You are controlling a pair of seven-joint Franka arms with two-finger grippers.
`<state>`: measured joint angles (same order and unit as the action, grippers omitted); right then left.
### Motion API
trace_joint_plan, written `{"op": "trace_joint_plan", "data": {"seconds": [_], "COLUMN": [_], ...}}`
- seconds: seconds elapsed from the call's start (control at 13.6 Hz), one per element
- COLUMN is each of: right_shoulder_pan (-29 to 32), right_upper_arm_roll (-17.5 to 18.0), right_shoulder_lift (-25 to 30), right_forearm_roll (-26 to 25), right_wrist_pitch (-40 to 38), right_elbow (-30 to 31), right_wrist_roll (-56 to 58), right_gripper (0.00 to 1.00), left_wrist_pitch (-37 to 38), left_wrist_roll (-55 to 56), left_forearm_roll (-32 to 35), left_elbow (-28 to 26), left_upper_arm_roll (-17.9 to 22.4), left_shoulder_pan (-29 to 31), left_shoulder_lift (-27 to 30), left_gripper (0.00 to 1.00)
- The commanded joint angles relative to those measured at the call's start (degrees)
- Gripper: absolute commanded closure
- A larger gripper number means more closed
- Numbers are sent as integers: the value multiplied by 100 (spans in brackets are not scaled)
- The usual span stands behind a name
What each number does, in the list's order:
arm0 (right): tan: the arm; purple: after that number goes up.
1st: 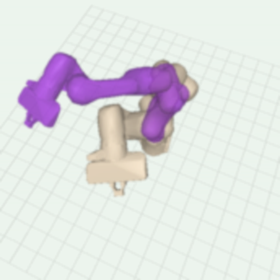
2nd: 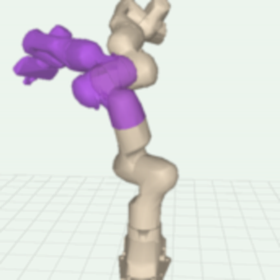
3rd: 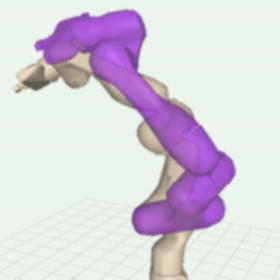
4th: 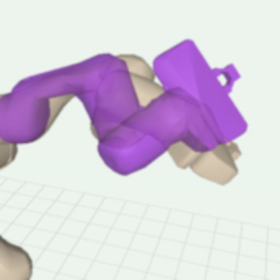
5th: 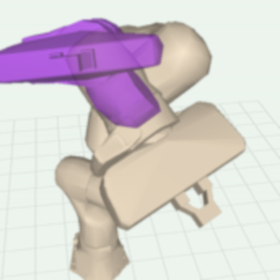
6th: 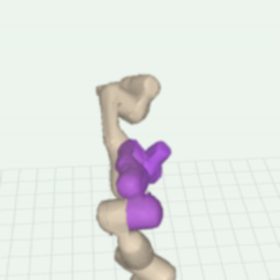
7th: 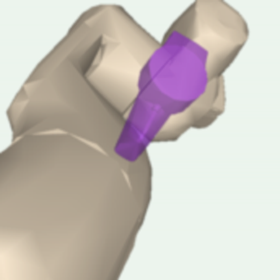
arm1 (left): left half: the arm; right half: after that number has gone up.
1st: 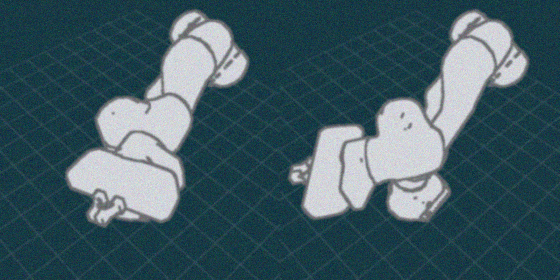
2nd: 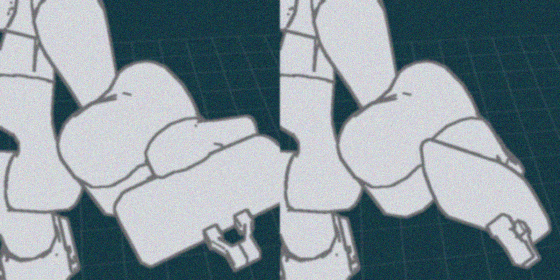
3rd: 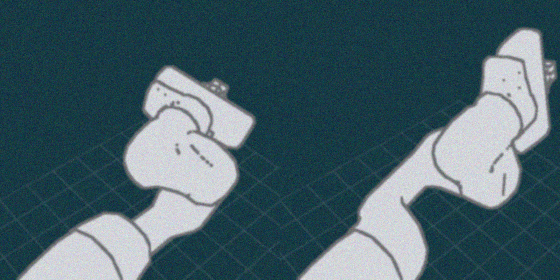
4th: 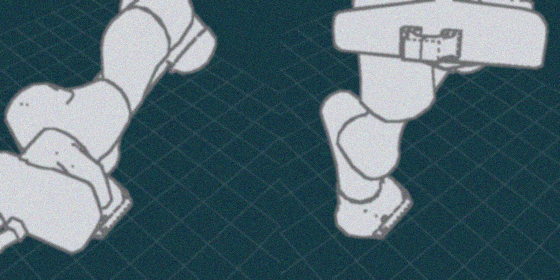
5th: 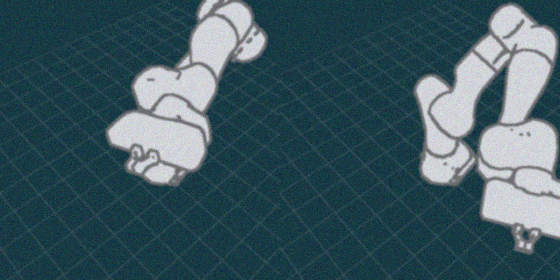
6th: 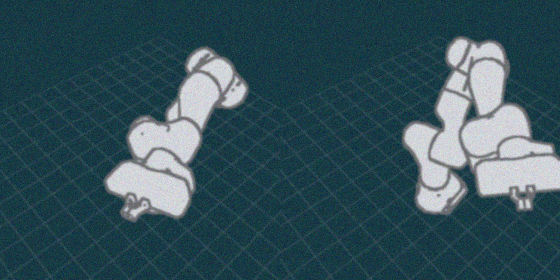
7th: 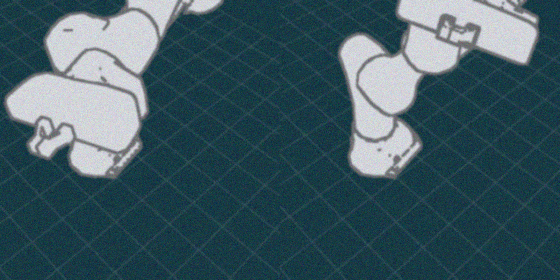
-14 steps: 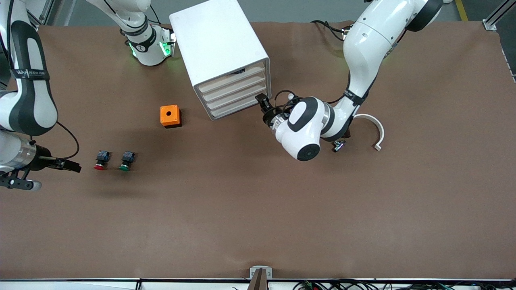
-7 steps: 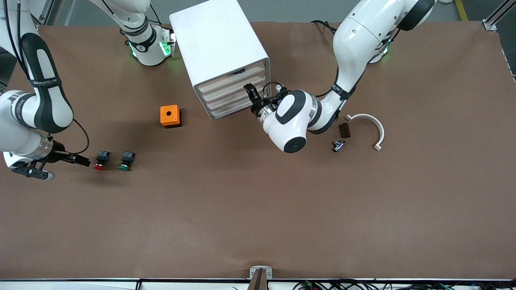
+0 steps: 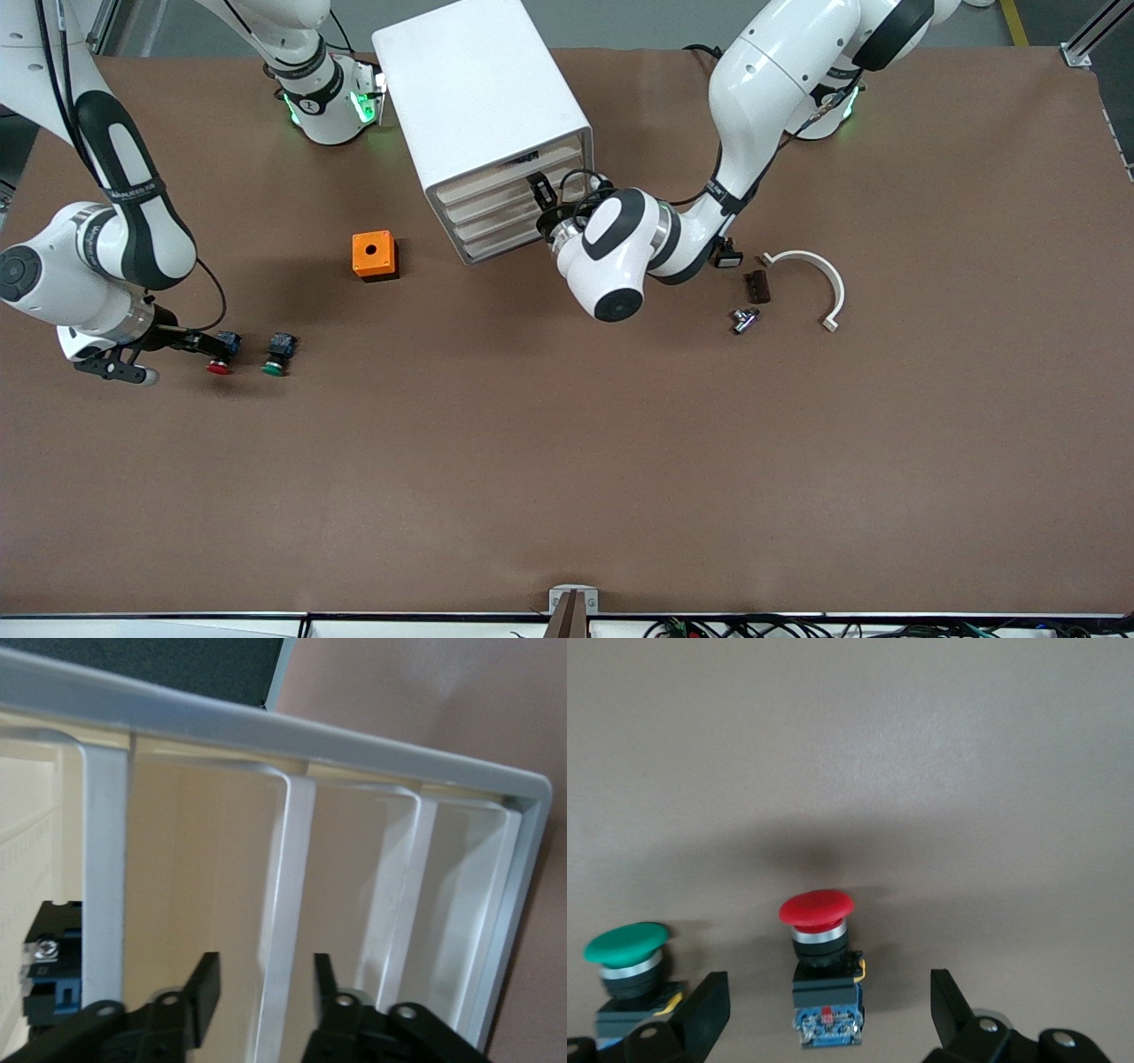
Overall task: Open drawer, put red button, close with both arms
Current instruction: 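Pull the drawer open with the left gripper while the right gripper grasps the red button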
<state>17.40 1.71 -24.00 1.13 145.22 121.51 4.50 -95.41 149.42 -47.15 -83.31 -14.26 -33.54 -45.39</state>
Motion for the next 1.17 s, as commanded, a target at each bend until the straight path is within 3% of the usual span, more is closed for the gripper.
{"op": "trace_joint_plan", "data": {"seconds": [0.0,0.22,0.59,0.66,0.73,0.81,0.88,0.95,1.03,1.1], "right_shoulder_pan": [62,62,53,53,53,53,53,53,53,44], "right_upper_arm_roll": [75,75,75,75,75,75,75,75,84,93], "right_shoulder_lift": [-131,-158,-149,-140,-123,-114,-105,-87,-61,35], "right_forearm_roll": [97,97,97,97,97,89,97,97,97,97], "right_wrist_pitch": [610,735,587,516,420,358,331,322,322,157], "right_elbow": [337,478,488,479,479,462,453,444,409,322], "right_wrist_roll": [174,183,183,191,191,183,174,148,156,139], "right_gripper": [0,0,0,11,43,66,99,100,100,100], "left_wrist_pitch": [-66,-66,-75,-92,-101,-110,-127,-136,-145,-145], "left_wrist_roll": [52,61,-114,-341,-492,-589,-720,-826,-836,-836], "left_forearm_roll": [-101,-84,-49,-40,-40,-48,-57,-75,-40,-31], "left_elbow": [139,288,420,446,508,543,561,561,561,587], "left_upper_arm_roll": [28,168,239,248,387,484,537,564,590,608], "left_shoulder_pan": [-39,48,777,839,866,866,884,884,875,875], "left_shoulder_lift": [-85,-67,-84,-76,-76,-84,-76,-76,-67,-41], "left_gripper": [96,100,100,100,100,100,94,38,0,0]}}
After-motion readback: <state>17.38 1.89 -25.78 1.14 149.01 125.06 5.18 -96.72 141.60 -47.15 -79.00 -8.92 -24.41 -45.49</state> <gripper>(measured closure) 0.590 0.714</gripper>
